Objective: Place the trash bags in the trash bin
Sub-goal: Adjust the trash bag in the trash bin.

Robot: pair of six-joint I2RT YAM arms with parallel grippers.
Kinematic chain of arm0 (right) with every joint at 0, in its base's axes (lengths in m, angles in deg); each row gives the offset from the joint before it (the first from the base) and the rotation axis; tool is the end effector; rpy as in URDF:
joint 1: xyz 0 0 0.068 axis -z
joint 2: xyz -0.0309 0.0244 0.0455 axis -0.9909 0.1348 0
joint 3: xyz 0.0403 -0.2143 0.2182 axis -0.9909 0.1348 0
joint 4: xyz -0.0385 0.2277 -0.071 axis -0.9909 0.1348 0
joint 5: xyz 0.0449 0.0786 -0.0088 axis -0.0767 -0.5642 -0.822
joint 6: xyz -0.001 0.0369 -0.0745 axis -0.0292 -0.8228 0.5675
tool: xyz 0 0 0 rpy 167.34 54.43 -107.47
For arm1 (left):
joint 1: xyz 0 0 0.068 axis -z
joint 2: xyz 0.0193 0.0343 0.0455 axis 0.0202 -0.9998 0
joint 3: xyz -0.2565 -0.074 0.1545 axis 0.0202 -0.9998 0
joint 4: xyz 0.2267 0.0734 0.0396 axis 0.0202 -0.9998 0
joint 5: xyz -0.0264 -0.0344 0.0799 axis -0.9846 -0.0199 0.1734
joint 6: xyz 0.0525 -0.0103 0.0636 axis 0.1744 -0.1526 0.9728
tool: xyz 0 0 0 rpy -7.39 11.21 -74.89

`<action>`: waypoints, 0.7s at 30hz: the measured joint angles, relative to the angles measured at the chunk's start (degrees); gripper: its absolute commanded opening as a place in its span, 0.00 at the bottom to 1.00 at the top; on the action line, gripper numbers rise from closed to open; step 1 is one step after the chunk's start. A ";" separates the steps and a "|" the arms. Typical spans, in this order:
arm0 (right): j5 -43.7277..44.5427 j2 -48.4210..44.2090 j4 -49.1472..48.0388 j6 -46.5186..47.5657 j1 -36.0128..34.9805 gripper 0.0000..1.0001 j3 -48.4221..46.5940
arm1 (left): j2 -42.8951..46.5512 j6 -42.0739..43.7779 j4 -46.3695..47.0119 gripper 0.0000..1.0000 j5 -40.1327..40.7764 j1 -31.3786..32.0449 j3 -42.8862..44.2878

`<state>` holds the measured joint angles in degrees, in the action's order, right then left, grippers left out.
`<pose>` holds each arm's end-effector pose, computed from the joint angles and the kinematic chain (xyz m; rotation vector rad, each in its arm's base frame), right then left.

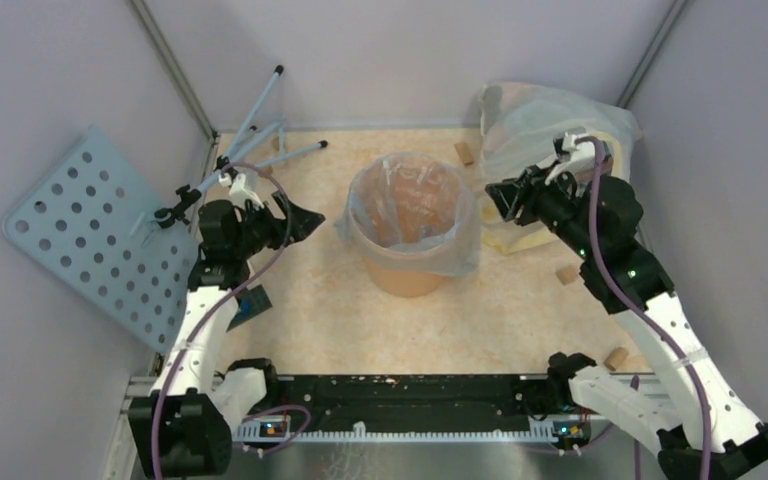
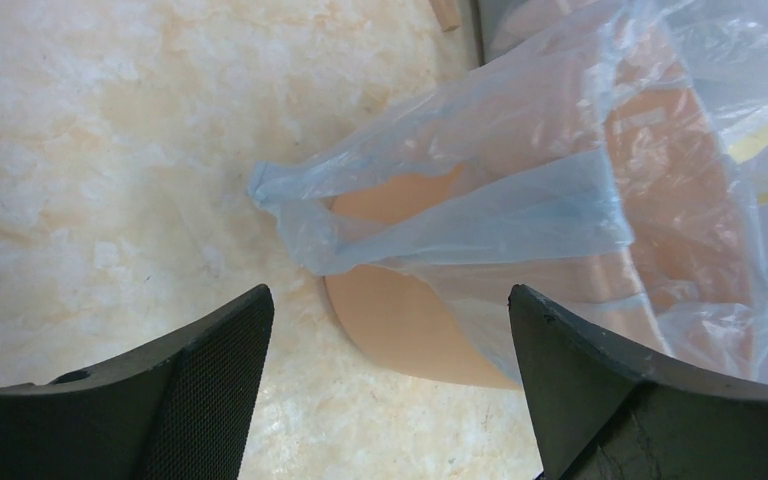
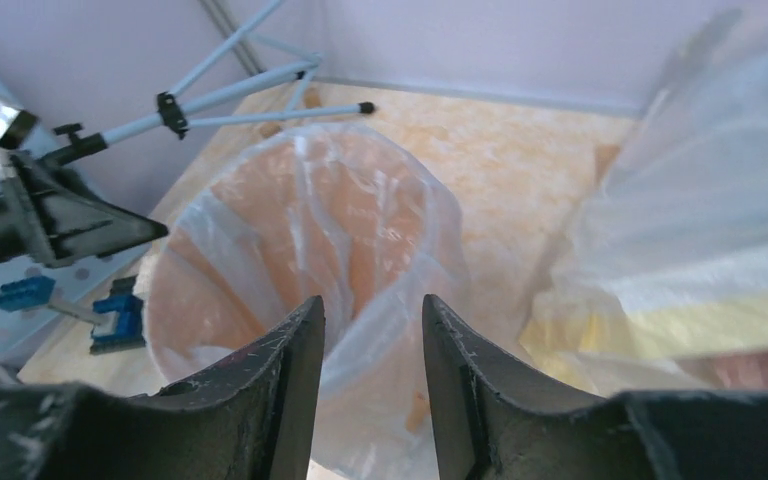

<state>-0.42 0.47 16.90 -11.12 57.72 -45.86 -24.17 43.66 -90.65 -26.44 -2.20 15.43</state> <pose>0.1481 0.0748 0.4247 -0.1847 1.7068 0.6145 0.2072 -0.0300 0.3204 -0.1485 1.9424 -0.9094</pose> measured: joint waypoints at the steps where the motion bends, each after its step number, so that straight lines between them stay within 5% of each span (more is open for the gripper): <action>1: -0.96 1.22 -0.22 0.59 -0.31 0.39 -1.55 | -0.35 -0.59 0.90 0.92 0.24 0.00 -0.81; 4: -3.32 6.69 -0.20 3.39 -2.69 0.31 -7.23 | -1.73 -2.27 4.04 0.93 0.42 0.00 -3.50; 7: -4.37 13.22 1.07 6.51 -6.43 0.00 -13.27 | -3.85 -4.20 6.88 0.93 0.28 0.00 -6.08; 11: -4.20 19.98 2.08 9.62 -10.47 0.00 -18.01 | -7.65 -6.21 10.16 0.92 -0.42 0.00 -7.19; 21: -5.03 33.77 9.86 17.22 -14.19 0.00 -25.99 | -17.62 -9.81 19.56 0.67 -4.33 0.00 -8.02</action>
<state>-5.45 34.24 26.75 6.11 43.54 -71.85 -41.79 33.85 -71.09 -30.76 -2.20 7.41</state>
